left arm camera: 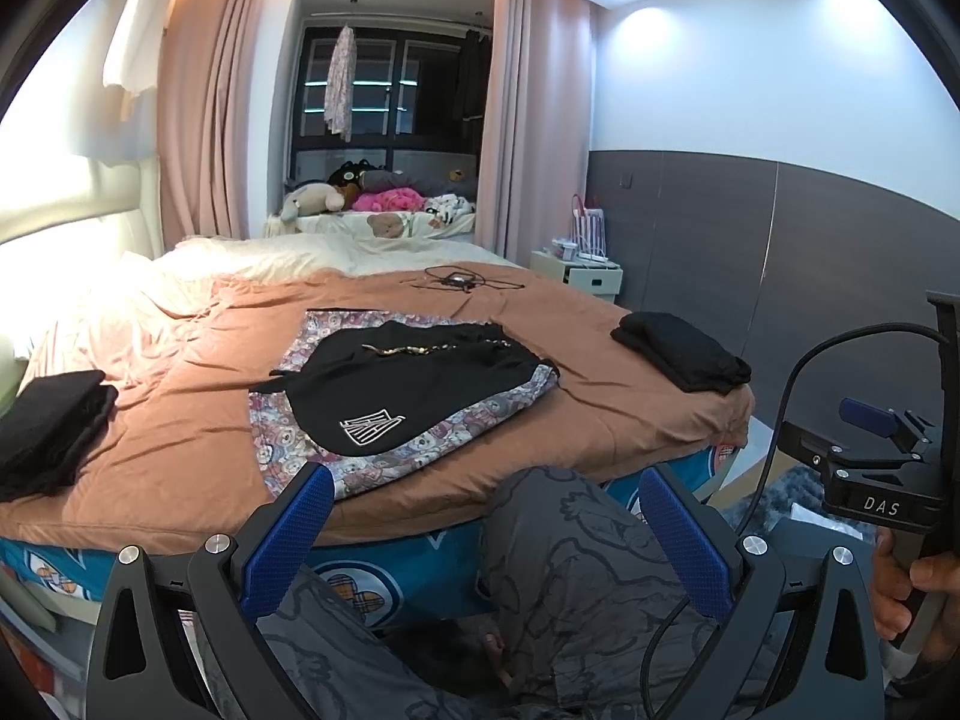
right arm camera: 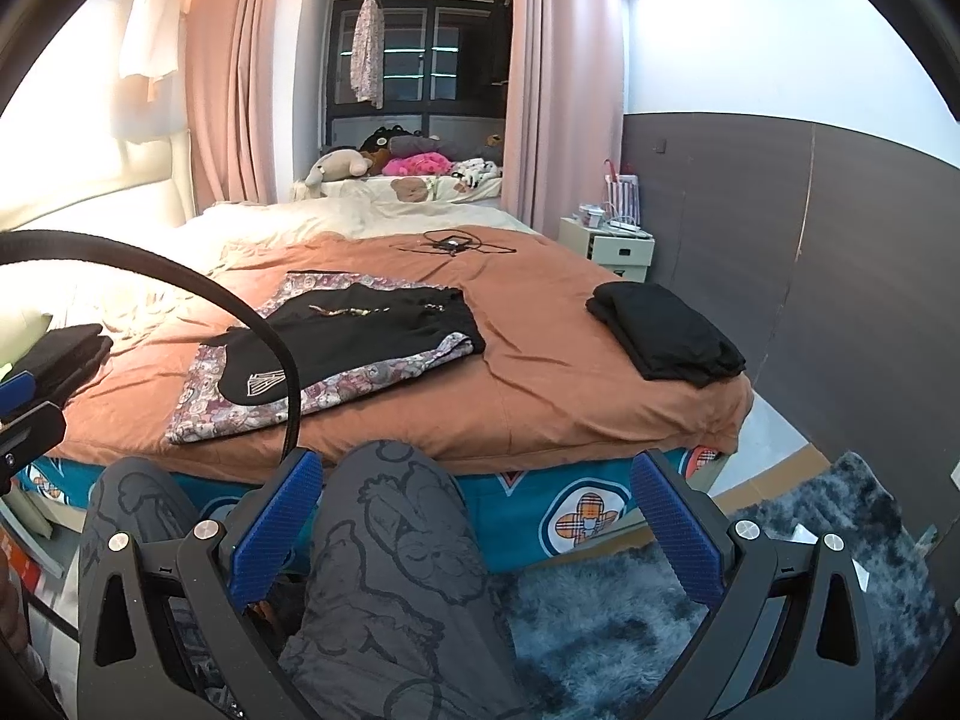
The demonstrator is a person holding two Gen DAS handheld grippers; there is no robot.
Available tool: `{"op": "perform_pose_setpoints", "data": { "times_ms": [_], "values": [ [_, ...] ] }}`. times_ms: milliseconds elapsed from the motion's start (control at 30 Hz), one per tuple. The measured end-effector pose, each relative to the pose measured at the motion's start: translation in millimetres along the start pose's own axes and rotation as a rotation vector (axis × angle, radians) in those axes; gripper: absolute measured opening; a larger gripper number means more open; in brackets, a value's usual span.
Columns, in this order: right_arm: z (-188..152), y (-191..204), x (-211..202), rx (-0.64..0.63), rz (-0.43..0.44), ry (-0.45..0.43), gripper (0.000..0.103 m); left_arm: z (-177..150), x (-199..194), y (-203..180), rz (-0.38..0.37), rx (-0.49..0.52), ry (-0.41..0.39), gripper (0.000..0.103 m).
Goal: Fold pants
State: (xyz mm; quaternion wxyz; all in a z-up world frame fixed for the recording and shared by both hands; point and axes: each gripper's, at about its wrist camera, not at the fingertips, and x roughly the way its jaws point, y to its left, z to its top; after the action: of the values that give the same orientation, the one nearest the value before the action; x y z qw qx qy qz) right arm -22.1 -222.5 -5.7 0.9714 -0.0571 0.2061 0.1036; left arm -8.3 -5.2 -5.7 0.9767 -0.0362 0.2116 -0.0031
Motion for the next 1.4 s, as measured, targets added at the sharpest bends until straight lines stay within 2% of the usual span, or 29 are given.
{"op": "perform_pose_setpoints", "data": {
  "times_ms": [1400],
  "values": [
    [7.4,-1.5,3.9,0.017,0.028,0.004,0.103,-2.0,5.6,1.6,-0.009,-0.006,0.0,0.103]
  ]
}}
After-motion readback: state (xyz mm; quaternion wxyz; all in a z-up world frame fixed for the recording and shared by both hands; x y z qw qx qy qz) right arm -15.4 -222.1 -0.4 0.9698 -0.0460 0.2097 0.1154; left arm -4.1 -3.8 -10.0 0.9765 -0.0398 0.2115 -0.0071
